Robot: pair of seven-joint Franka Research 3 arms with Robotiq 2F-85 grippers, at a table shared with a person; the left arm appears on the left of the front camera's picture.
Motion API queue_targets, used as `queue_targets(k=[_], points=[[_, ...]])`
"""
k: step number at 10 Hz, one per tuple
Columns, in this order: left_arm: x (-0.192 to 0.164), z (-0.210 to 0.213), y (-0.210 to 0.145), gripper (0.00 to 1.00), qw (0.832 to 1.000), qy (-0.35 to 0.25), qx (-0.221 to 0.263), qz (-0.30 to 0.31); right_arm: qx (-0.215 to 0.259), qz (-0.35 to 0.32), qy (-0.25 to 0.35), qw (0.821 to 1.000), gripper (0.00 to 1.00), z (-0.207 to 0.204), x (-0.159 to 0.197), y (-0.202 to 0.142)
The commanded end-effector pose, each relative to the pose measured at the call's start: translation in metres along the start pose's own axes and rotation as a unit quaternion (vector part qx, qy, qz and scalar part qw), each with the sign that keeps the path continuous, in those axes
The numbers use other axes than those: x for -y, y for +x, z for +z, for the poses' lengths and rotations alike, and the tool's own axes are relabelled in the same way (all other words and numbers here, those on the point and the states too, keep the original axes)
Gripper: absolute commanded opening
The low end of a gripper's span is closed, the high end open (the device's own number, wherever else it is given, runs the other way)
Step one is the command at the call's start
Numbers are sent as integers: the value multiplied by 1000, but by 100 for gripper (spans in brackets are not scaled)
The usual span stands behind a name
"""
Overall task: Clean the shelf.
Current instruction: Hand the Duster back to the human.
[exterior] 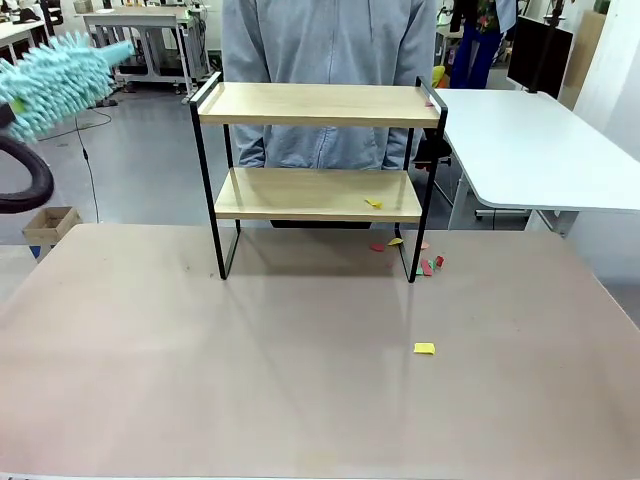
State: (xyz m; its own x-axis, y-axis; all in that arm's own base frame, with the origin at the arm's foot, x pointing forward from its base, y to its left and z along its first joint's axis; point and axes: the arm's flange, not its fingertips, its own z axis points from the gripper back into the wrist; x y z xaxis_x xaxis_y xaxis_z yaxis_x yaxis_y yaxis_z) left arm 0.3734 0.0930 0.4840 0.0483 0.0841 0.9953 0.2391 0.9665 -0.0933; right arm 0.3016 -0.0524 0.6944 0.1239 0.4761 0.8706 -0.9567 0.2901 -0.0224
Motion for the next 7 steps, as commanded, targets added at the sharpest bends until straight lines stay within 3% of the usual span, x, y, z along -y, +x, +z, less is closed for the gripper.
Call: queue_targets(k=[1,4,5,7], points=[[20,32,-71,17,1000,12,6,-7,-1,10,1,1000,100,2,1,0],[38,37,-83,17,999,-4,4,-33,-1,10,1,1000,100,2,1,0],[2,-21,-49,17,1000,9,-20,-2,-1,10,1,1000,100,2,1,0],[2,-21,-49,17,1000,9,-20,-2,-1,10,1,1000,100,2,1,0]])
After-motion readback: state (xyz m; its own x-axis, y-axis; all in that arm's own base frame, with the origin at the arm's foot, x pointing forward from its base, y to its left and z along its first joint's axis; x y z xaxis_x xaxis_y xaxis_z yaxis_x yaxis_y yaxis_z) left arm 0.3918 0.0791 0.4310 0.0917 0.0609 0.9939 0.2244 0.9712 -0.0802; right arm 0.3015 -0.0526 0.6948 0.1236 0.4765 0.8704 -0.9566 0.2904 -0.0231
